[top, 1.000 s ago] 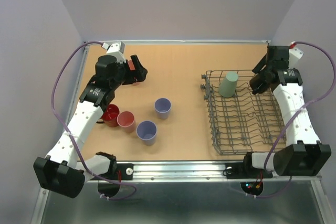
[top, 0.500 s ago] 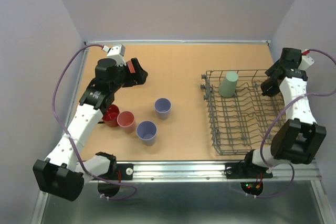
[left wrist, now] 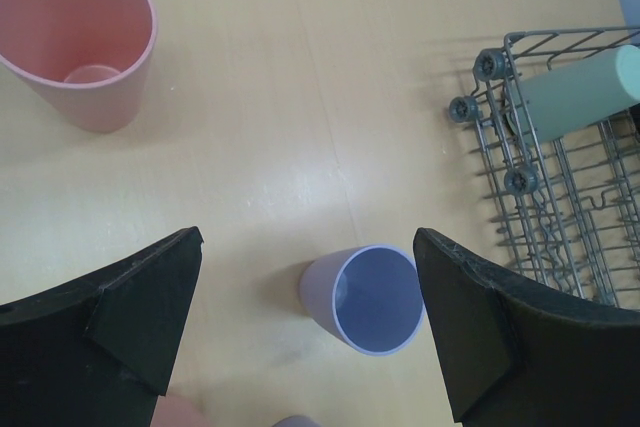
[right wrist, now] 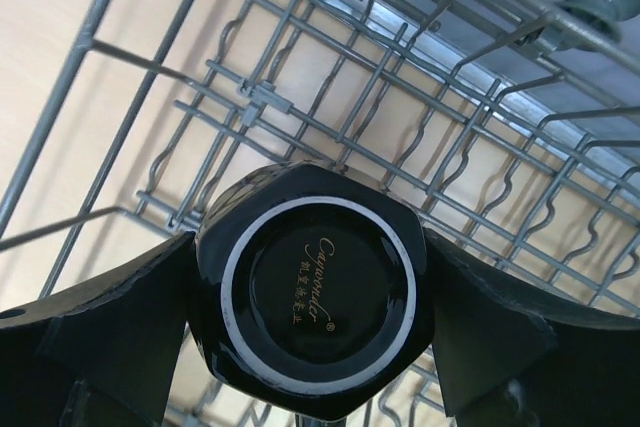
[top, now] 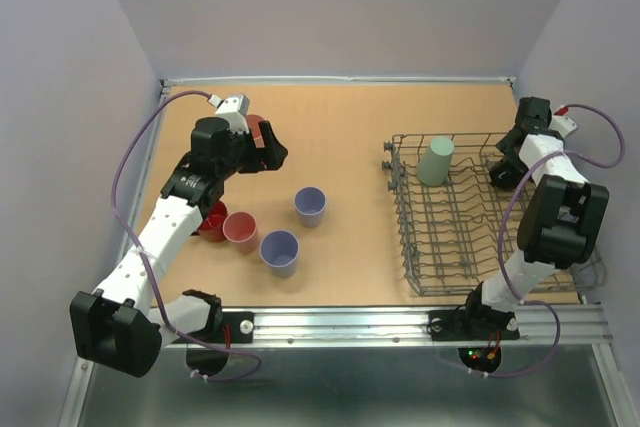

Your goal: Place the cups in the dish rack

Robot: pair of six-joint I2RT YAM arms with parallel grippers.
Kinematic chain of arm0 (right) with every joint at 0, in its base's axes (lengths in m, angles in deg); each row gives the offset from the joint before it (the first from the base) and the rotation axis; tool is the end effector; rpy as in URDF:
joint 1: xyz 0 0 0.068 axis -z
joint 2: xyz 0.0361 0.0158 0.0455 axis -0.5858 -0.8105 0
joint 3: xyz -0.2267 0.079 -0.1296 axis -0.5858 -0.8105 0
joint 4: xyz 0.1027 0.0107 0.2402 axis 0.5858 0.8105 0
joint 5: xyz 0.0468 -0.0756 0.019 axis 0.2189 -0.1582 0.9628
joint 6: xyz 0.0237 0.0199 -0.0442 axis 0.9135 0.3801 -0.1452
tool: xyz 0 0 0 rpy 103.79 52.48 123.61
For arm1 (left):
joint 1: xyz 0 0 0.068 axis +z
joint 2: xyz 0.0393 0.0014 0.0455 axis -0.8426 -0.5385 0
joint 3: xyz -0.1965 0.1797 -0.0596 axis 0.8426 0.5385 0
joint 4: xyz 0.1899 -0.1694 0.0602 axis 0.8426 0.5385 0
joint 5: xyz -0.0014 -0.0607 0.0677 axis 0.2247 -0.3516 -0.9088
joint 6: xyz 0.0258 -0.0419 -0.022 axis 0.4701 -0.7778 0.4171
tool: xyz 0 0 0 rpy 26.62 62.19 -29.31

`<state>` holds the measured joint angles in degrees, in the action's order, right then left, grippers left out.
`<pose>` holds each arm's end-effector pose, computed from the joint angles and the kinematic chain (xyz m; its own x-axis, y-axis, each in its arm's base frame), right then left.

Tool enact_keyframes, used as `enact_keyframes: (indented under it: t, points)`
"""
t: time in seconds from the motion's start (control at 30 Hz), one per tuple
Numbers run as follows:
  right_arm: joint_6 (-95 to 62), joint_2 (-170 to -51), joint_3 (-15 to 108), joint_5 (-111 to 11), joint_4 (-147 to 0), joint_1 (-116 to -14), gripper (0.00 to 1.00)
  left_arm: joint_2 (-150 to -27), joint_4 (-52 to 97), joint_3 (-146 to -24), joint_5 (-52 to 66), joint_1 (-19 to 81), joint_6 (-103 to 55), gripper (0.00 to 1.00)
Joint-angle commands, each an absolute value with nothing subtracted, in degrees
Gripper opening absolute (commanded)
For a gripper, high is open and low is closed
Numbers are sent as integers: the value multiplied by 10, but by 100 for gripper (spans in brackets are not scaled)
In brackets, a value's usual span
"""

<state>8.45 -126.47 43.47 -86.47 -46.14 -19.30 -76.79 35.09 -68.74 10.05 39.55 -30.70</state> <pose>0.3443 -0.1203 0.2449 -0.3654 0.5902 -0.7198 0.8533 0.5214 -0.0056 0.2429 -0.0857 0.3411 -0.4348 -0.1781 -0.8827 0.3618 0.8631 -0.3524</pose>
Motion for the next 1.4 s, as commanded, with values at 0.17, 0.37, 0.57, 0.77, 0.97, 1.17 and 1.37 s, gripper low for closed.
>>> enact_keyframes:
  t: [0.17,0.37,0.57,0.77,0.97,1.17,1.37]
  points:
    - [139,-1264,428,-928,-599,-188,0,-758,321,-692,106,399,-280,98]
    - [155,-1291,431,-934,-618,-188,0,-746,328,-687,103,400,-279,98]
    - [168,-1314,423,-950,-631,-188,0,-733,338,-690,104,402,-277,98]
    - [189,-1332,415,-939,-646,-188,0,-722,355,-692,113,402,-278,98]
    - [199,-1327,393,-908,-658,-188,0,-705,366,-683,113,402,-285,98]
    - [183,-1313,376,-867,-658,-188,65,-695,362,-675,121,402,-298,98]
    - [168,-1285,369,-845,-658,-188,100,-685,362,-674,117,402,-303,98]
